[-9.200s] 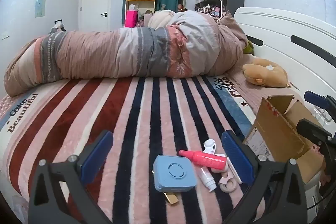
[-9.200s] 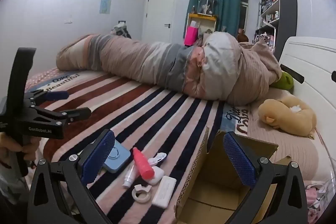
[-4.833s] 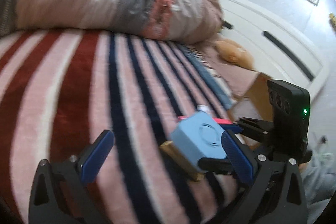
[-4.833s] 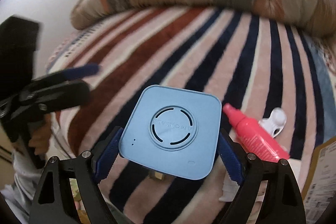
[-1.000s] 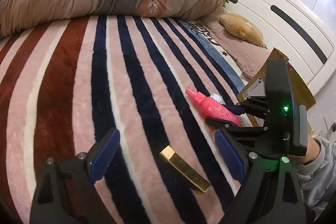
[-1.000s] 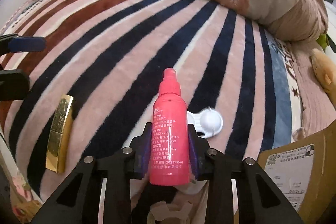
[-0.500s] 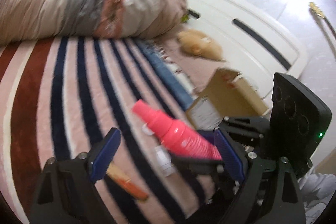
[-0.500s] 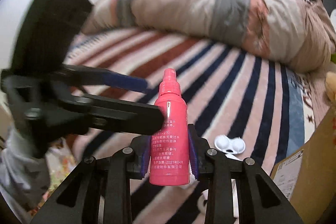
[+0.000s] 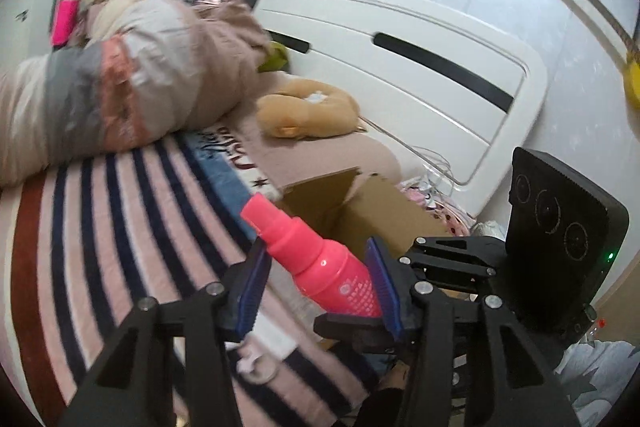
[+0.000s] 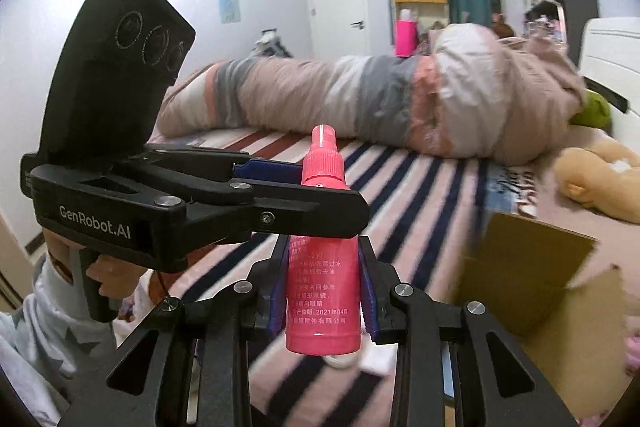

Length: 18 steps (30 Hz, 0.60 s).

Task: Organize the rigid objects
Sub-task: 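Close the left gripper on the pink bottle beside the right gripper, then lower the pink bottle into the box and open both grippers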

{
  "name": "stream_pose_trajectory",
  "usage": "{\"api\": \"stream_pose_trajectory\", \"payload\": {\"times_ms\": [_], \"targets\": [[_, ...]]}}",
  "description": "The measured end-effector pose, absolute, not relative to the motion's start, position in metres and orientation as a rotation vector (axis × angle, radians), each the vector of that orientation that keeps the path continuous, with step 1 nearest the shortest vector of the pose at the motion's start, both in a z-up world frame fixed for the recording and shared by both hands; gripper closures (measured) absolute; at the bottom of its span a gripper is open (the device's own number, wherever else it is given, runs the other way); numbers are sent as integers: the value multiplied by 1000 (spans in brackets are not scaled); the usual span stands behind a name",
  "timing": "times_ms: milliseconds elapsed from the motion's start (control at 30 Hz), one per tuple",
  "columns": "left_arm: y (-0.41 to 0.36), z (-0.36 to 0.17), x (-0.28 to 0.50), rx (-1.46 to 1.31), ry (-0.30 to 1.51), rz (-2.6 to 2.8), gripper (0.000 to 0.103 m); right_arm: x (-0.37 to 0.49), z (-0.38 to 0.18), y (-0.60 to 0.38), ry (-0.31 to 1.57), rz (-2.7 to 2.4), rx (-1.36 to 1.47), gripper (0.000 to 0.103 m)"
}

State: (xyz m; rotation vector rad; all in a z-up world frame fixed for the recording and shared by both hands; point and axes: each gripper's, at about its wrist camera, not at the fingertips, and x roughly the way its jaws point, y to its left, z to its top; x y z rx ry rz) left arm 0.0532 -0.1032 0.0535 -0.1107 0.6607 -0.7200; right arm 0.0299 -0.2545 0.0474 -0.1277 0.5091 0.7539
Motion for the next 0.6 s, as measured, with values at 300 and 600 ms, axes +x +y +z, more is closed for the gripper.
{"api": "stream_pose_trajectory", "payload": {"times_ms": [300,600], "targets": [[-216,42,86,37,759,-799,60,55,30,-359,604,644,-3,77],[-271,6,105,135,878,-807,60,79,-7,-387,731,553,3,76]]}}
